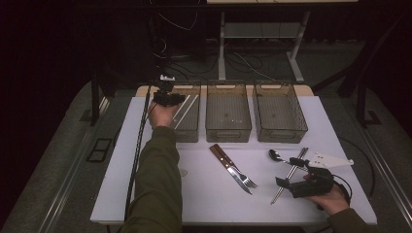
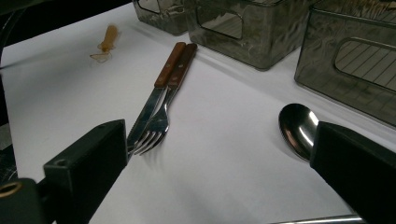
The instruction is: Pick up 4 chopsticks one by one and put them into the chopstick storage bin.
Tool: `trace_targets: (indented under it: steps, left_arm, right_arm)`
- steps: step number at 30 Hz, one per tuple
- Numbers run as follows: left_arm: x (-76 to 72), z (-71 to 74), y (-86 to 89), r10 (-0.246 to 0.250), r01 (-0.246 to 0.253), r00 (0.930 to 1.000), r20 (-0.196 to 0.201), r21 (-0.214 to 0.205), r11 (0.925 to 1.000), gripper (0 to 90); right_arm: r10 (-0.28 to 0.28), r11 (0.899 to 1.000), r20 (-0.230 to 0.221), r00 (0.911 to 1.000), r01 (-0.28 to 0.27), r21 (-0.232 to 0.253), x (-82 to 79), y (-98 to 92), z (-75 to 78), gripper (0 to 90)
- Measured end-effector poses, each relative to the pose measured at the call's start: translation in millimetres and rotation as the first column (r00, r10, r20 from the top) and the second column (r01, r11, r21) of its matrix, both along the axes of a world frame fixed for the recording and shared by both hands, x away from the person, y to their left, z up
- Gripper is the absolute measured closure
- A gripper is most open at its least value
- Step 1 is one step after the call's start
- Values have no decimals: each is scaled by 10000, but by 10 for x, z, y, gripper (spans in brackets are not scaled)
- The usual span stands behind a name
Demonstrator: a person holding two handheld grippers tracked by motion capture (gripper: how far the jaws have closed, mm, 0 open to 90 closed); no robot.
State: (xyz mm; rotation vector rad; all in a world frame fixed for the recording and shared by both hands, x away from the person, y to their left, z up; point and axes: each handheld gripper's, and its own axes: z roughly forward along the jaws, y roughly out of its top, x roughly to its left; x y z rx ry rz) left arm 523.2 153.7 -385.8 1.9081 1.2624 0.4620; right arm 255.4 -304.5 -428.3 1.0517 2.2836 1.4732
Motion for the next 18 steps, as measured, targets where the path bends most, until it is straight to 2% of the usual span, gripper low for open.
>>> trace_targets:
  steps: [6,9,12,16,18]
  left_arm:
    - [-31,43,25,-196,195,9998,55,111,9997,573]
    - [-67,83,28,-436,436,9990,-11,90,9990,528]
    - [-138,144,1,-706,705,9975,87,99,9975,481]
    - [-272,247,-40,-1388,1384,9900,244,182,9902,428]
    - [-336,286,-41,-1701,1699,9852,192,122,9854,409]
  right_arm:
    - [4,10000,-25,10000,-4,-33,3,4,-1,40]
    - [9,10000,4,10000,-9,-56,6,7,-3,40]
    - [21,10000,-2,10000,-21,-80,7,6,-4,40]
    - [51,9999,-27,10000,-51,-120,8,11,-9,41]
    - [45,9999,-49,10000,-46,-143,5,13,-8,40]
